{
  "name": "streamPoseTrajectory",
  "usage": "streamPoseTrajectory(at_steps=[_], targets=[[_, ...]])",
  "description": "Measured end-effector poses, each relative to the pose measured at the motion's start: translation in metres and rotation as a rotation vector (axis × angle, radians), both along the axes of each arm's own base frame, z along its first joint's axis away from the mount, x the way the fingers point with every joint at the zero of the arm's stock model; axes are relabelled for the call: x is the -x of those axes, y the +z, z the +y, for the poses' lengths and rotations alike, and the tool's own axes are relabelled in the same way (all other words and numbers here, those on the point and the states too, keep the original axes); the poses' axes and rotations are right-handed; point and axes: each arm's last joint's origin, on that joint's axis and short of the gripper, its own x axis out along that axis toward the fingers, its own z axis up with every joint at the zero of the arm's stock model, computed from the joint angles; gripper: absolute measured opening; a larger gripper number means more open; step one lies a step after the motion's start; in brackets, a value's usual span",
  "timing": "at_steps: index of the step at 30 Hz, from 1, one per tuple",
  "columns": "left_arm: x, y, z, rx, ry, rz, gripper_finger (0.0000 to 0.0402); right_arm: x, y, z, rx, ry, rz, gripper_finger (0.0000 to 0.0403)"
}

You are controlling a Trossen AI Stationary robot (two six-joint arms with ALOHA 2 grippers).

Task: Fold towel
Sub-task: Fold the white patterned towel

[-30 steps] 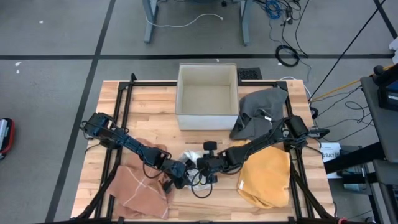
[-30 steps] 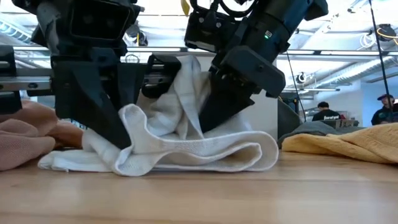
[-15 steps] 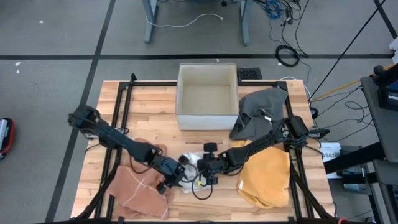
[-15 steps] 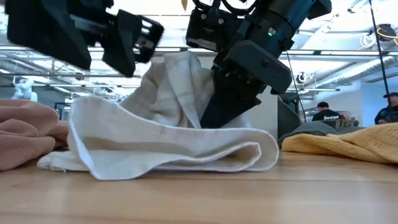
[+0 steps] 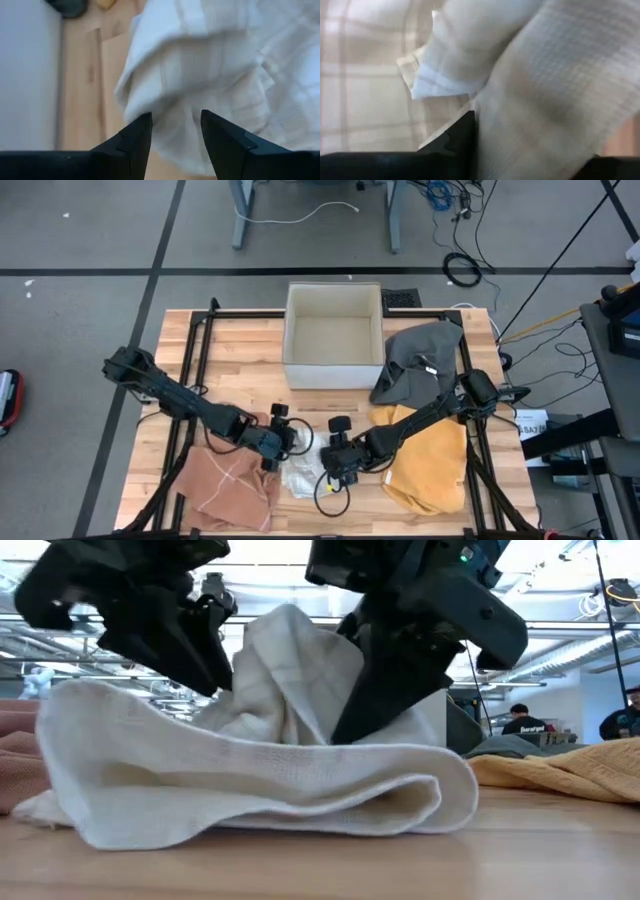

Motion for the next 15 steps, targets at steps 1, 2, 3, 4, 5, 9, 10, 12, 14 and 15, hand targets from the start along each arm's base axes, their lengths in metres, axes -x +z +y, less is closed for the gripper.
streamPoseTrajectory(at_steps=[1,2,3,4,5,9,10,12,14,15], targets=[[0.0,-0.001,0.0,0.001,0.004,0.006,0.0179,0.002,0.0,0.0,0.018,-0.001,0.015,0.013],[0.0,-0.002,0.0,0.004,0.002,0.013,0.0179,0.003,0.0,0.0,0.032,-0.005,0.025,0.013],[0.0,-0.002,-0.001,0.015,-0.006,0.019,0.0179,0.003,0.0,0.0,0.045,-0.008,0.033,0.013],[0.0,-0.003,-0.001,0.019,-0.01,0.026,0.0179,0.004,0.002,0.0,0.052,-0.008,0.041,0.013],[0.001,-0.003,-0.001,0.017,-0.01,0.029,0.0179,0.004,0.004,0.001,0.055,-0.007,0.043,0.013],[0.001,-0.004,0.004,-0.045,0.081,0.018,0.0179,0.003,0.015,0.007,0.084,-0.009,0.034,0.013],[0.001,-0.004,0.005,-0.06,0.104,0.005,0.0179,0.003,0.019,0.01,0.1,-0.003,0.025,0.013],[0.001,-0.003,0.005,-0.063,0.12,-0.008,0.0179,0.002,0.027,0.018,0.127,0.015,-0.001,0.013],[0.0,-0.003,0.005,-0.048,0.127,-0.018,0.0179,0.003,0.034,0.024,0.152,0.032,-0.009,0.013],[0.0,-0.002,0.004,-0.035,0.135,-0.024,0.0179,0.004,0.038,0.027,0.163,0.036,-0.013,0.013]])
